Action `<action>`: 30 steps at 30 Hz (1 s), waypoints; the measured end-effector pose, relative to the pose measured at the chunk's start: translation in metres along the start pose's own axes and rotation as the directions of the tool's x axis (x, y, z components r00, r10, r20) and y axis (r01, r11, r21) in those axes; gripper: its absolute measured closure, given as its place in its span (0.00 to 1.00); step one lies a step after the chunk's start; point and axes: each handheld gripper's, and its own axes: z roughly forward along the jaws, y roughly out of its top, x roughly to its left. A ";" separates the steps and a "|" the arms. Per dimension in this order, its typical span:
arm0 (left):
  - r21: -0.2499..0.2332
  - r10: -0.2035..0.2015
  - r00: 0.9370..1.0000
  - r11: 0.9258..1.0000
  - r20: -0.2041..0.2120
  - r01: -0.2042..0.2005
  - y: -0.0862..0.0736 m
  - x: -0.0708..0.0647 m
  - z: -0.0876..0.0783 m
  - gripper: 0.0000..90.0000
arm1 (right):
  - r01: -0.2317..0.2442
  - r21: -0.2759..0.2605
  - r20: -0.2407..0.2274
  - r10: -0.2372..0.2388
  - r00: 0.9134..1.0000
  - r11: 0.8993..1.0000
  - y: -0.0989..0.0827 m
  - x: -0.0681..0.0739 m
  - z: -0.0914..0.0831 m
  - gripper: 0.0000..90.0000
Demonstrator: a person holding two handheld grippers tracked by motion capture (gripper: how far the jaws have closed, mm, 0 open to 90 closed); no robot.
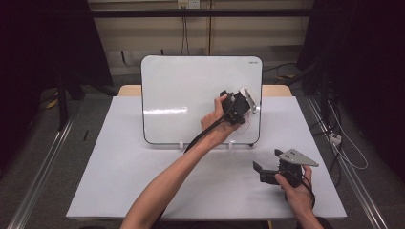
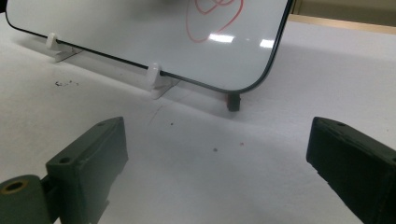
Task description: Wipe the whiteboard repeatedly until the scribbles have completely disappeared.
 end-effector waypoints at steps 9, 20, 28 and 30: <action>-0.001 0.038 0.999 0.999 0.020 -0.038 -0.011 -0.022 -0.002 0.34 | -0.002 0.001 -0.003 0.002 1.000 1.000 0.000 0.001 0.000 0.06; -0.005 0.025 0.999 1.000 0.025 -0.025 -0.016 -0.029 -0.004 0.34 | -0.002 0.001 -0.002 0.002 1.000 1.000 0.000 0.000 0.000 0.06; -0.005 0.042 0.999 0.999 0.027 -0.042 -0.021 -0.032 -0.006 0.34 | -0.002 0.002 -0.001 0.002 1.000 1.000 0.000 0.001 0.000 0.06; -0.014 0.029 0.999 0.999 0.034 -0.029 -0.022 -0.032 -0.007 0.34 | -0.003 0.001 -0.001 0.003 1.000 1.000 0.000 0.001 0.000 0.06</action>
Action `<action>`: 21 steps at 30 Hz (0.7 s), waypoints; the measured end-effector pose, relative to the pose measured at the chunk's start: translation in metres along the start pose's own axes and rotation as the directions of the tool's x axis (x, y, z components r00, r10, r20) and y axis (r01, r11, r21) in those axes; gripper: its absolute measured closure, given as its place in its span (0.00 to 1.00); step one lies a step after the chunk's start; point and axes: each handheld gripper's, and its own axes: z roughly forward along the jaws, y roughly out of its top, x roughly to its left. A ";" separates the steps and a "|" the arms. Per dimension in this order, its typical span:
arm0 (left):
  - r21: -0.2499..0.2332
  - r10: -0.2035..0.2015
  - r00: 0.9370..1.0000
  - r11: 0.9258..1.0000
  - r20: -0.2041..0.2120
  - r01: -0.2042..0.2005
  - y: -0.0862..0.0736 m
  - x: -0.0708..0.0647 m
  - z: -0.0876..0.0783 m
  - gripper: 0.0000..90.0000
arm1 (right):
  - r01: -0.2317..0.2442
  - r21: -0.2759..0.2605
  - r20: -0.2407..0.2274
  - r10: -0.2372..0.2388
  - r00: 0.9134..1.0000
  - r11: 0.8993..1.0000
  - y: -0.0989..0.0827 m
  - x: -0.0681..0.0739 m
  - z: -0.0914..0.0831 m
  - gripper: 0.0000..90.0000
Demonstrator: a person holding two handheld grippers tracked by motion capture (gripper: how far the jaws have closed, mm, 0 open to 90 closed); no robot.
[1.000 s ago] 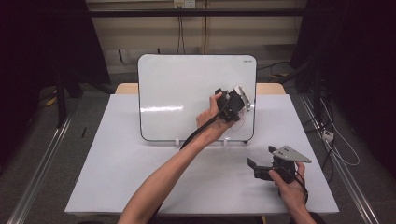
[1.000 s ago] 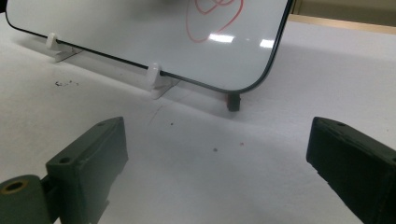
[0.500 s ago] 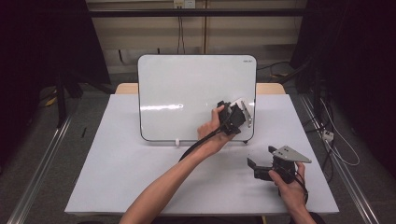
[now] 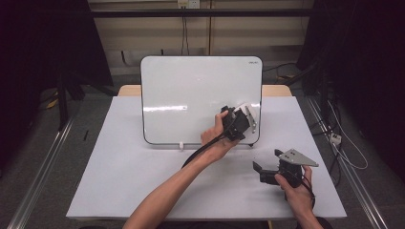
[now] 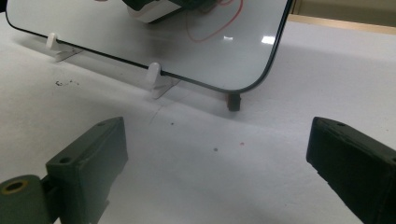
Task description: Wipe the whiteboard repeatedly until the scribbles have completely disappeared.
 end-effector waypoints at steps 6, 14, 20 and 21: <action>0.002 -0.020 1.000 1.000 -0.003 0.020 -0.009 0.002 -0.004 0.34 | -0.004 0.000 -0.003 0.004 1.000 1.000 0.000 -0.001 -0.001 0.06; 0.006 -0.069 0.998 0.998 0.000 0.069 -0.032 0.010 -0.014 0.34 | -0.002 0.002 -0.001 0.002 1.000 1.000 0.000 0.000 0.000 0.06; 0.023 -0.071 0.997 0.997 0.007 0.071 -0.028 0.012 -0.012 0.34 | -0.003 0.000 0.002 0.003 1.000 1.000 0.000 0.000 -0.001 0.06; 0.028 -0.073 0.997 0.997 0.005 0.073 -0.026 0.013 -0.012 0.34 | -0.002 0.000 0.002 0.002 1.000 1.000 0.000 0.000 -0.001 0.06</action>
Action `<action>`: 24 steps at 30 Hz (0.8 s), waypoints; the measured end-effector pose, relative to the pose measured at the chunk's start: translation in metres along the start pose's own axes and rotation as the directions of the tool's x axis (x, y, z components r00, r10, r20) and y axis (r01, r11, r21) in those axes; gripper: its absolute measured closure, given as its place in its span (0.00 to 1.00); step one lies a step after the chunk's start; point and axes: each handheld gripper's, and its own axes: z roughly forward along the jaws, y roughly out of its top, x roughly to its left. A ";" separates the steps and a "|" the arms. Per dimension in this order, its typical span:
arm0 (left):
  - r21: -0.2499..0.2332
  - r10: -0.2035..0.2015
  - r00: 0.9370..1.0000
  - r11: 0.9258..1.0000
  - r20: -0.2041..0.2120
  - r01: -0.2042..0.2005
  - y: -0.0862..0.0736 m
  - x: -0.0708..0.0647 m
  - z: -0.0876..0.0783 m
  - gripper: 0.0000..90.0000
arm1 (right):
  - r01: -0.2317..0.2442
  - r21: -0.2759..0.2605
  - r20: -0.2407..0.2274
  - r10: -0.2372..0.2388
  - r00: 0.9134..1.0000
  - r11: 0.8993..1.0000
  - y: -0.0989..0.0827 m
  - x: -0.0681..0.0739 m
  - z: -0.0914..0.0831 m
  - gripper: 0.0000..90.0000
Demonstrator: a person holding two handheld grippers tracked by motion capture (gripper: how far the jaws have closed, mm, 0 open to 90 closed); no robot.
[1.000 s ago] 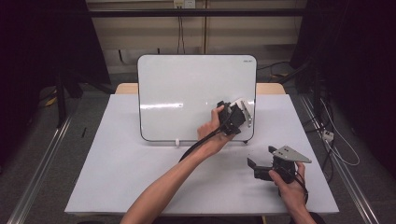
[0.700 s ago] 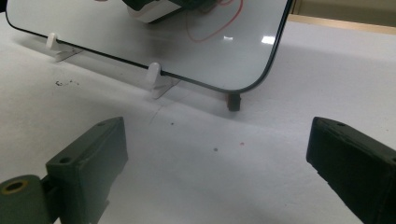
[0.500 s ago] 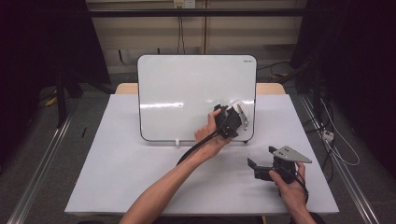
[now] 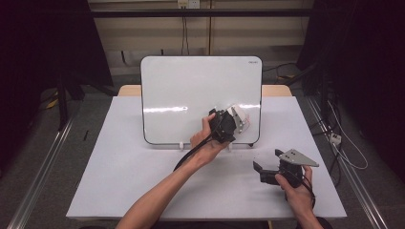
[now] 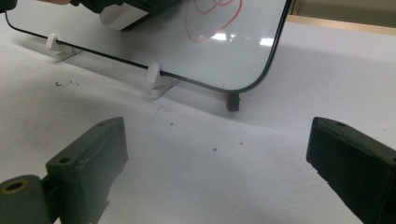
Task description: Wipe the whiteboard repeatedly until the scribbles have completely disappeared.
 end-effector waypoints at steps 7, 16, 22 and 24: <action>0.006 -0.004 1.000 1.000 -0.007 0.004 0.019 0.011 0.005 0.34 | 0.001 -0.002 -0.005 -0.001 1.000 1.000 0.000 0.000 0.000 0.06; 0.017 0.001 0.999 1.000 -0.045 0.000 0.036 0.014 0.010 0.34 | 0.003 -0.002 -0.004 -0.003 1.000 1.000 0.000 -0.001 0.000 0.06; 0.032 0.054 0.998 0.998 -0.038 -0.053 0.038 0.001 0.013 0.34 | 0.004 -0.002 -0.004 -0.004 1.000 1.000 0.000 0.000 0.001 0.06; 0.025 0.066 0.997 0.998 -0.029 -0.065 0.038 -0.008 0.015 0.34 | 0.006 -0.003 -0.003 -0.006 1.000 1.000 0.000 0.000 0.001 0.06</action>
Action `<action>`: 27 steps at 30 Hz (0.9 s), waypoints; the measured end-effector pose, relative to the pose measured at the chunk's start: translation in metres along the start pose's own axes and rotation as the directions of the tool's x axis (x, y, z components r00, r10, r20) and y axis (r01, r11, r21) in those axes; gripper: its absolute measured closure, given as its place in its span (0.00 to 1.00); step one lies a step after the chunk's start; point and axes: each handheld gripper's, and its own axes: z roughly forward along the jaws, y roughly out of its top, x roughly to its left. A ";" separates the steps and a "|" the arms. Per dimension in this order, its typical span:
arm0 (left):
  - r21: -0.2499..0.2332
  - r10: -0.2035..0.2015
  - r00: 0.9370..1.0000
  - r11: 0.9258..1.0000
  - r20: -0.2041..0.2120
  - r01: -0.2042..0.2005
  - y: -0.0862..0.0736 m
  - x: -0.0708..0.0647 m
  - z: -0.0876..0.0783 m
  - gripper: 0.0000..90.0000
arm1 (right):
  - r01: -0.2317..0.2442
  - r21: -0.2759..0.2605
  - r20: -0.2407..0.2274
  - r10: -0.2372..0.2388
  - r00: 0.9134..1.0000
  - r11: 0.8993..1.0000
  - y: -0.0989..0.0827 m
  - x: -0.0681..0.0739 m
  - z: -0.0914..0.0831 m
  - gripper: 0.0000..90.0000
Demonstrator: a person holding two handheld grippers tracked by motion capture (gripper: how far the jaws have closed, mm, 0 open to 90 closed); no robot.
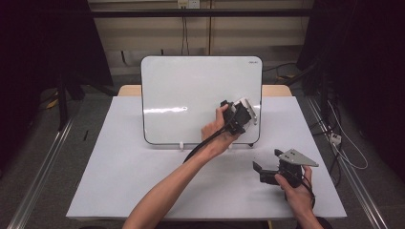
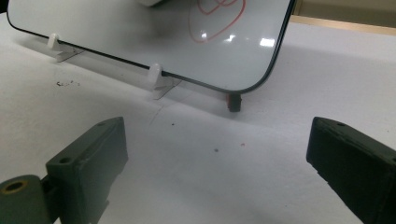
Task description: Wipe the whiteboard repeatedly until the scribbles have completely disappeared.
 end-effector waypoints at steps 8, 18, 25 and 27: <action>0.003 0.069 0.997 0.998 0.022 -0.069 -0.004 -0.024 0.000 0.34 | -0.002 0.000 -0.002 0.002 1.000 1.000 0.000 0.000 -0.001 0.06; -0.001 0.148 0.988 0.989 0.045 -0.148 -0.010 -0.043 0.000 0.34 | 0.000 0.000 -0.001 0.000 1.000 1.000 0.000 0.000 -0.001 0.06; 0.003 0.223 0.971 0.975 0.089 -0.224 -0.017 -0.043 -0.003 0.34 | 0.001 0.000 -0.003 -0.001 1.000 1.000 0.000 0.000 -0.001 0.06; 0.001 0.227 0.970 0.974 0.090 -0.228 -0.020 -0.042 -0.004 0.34 | 0.001 -0.001 -0.005 -0.001 1.000 1.000 0.000 0.000 -0.001 0.06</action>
